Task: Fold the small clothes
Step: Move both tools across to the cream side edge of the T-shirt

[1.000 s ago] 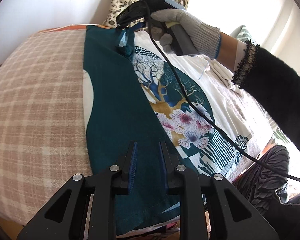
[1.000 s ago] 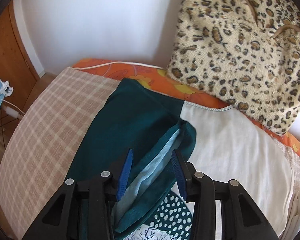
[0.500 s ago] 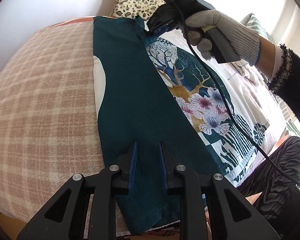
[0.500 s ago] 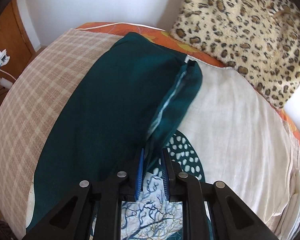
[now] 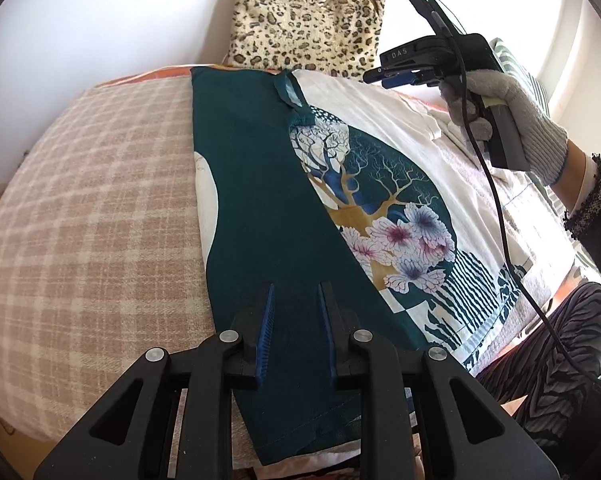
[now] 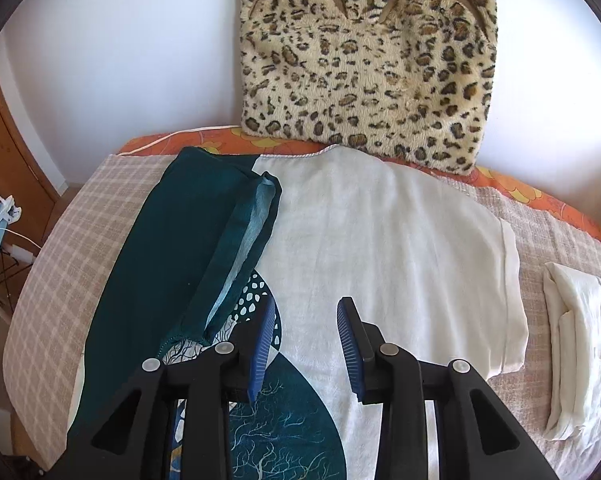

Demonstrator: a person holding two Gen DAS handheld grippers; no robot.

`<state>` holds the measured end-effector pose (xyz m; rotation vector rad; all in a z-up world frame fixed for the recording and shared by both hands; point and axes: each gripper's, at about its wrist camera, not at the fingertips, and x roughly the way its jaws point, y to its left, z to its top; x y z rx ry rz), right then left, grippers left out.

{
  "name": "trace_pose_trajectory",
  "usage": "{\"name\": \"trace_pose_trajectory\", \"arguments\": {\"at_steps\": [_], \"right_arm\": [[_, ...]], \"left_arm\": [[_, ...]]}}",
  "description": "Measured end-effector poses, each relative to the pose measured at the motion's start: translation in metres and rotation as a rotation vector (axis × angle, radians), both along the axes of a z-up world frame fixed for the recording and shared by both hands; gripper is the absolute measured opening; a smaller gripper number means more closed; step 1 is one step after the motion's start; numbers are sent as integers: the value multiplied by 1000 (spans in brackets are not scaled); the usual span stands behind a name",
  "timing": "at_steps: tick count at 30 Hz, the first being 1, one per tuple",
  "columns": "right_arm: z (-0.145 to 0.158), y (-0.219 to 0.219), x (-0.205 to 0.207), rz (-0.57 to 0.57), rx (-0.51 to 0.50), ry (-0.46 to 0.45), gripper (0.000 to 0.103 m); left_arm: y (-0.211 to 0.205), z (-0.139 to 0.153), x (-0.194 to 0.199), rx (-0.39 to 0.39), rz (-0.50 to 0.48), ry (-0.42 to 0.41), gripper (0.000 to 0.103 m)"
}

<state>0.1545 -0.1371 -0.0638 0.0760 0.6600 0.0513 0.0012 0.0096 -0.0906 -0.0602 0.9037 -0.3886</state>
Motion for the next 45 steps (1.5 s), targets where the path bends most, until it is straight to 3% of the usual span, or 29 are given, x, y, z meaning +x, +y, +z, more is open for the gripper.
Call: {"name": "trace_pose_trajectory", "arguments": {"at_steps": [8, 11, 16, 19, 22, 25, 33, 37, 39, 45], "right_arm": [[-9, -57, -73, -36, 105, -92, 43], [-12, -74, -96, -54, 103, -114, 49], [-14, -102, -128, -77, 100, -151, 54], [-12, -117, -139, -91, 108, -172, 60], [-9, -133, -149, -95, 126, -199, 60], [-12, -149, -154, -96, 135, -221, 60], [-31, -206, -141, -27, 318, -207, 60], [-30, -231, -135, -33, 361, -226, 61], [-30, -242, -130, -40, 381, -227, 62], [-31, -259, -106, -34, 395, -206, 62]], "left_arm": [[-6, 20, -13, -1, -7, -75, 30], [-14, 22, -17, 16, -17, -95, 42], [-38, 18, -27, 1, -72, -72, 42], [-63, 20, -36, 17, -120, -95, 42], [-90, 25, -43, 16, -175, -121, 42], [-117, 28, -46, 8, -222, -132, 42], [-205, 33, -49, -50, -363, -112, 42], [-253, 32, -55, 18, -464, -141, 43], [-273, 28, -57, 61, -500, -157, 49], [-303, 9, -43, 124, -510, -125, 50]]}}
